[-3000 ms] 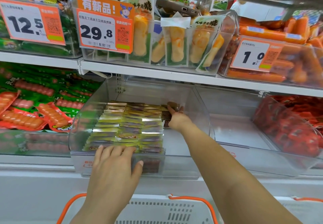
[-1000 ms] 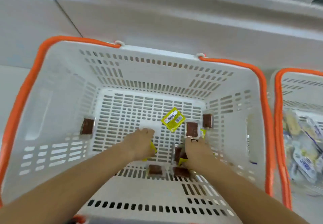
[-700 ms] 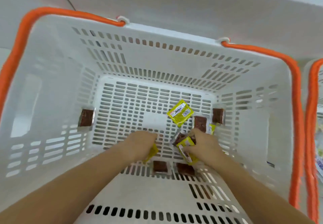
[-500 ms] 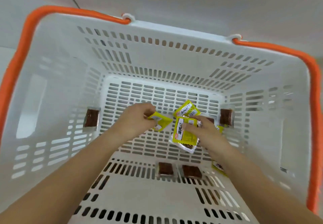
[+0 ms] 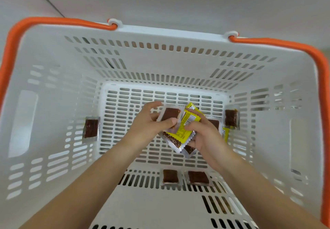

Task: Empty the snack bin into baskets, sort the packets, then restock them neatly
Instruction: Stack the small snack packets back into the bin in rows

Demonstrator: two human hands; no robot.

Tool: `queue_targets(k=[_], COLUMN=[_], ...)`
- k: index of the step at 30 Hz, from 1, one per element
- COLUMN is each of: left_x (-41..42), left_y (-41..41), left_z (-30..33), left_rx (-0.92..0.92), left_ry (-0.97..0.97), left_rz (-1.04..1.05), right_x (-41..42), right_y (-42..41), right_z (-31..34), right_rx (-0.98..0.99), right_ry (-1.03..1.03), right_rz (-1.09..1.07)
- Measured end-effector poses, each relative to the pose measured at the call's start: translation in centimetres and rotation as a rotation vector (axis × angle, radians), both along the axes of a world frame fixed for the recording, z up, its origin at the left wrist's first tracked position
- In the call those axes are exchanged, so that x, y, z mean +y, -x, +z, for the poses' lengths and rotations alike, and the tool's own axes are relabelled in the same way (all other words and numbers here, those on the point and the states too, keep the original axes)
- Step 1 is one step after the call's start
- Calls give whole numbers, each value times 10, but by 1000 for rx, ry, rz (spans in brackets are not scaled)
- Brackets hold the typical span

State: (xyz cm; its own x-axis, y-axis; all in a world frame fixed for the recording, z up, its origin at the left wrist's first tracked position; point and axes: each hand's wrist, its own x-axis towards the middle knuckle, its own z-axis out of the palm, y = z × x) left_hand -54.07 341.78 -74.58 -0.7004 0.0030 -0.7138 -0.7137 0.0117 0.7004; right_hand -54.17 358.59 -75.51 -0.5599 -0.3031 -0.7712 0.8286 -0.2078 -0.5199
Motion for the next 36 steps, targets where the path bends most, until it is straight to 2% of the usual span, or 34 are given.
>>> queue_targets(k=[2, 4, 7, 10, 12, 14, 16, 20, 24, 26, 30, 33, 36], left_x=[-3, -5, -2, 9, 12, 9, 4, 4, 13, 18, 8, -14, -33], left_y=[0, -1, -4, -10, -13, -12, -9, -7, -10, -12, -6, 2, 8], left_z=[1, 1, 2, 2, -1, -3, -5, -5, -7, -9, -12, -14, -13], left_rx=[12, 145, 368, 381, 372, 365, 293, 160, 179, 187, 14, -54, -81], left_ry=[28, 232, 467, 371, 280, 273, 236, 69, 192, 195, 167, 165, 101], left_rz=[17, -15, -270, -558, -588, -536, -386, -155, -54, -8, 117, 93, -1], right_x=[-2, -4, -8, -8, -7, -5, -6, -11, -14, -16, -19, -10, 0], right_y=[-2, -4, -6, -7, -6, -6, -6, -7, -10, -12, -11, -5, 4], right_z=[1, 0, -1, -1, 0, 0, 4, 4, 7, 8, 8, 10, 11], right_rx=[96, 162, 210, 166, 98, 67, 60, 174, 91, 111, 104, 107, 221], right_ry=[-112, -230, -298, -272, -238, -151, -60, -196, -72, -83, -141, -187, -260], right_rz=[91, 128, 139, 76, 46, 28, 48, 207, 124, 181, 140, 114, 171])
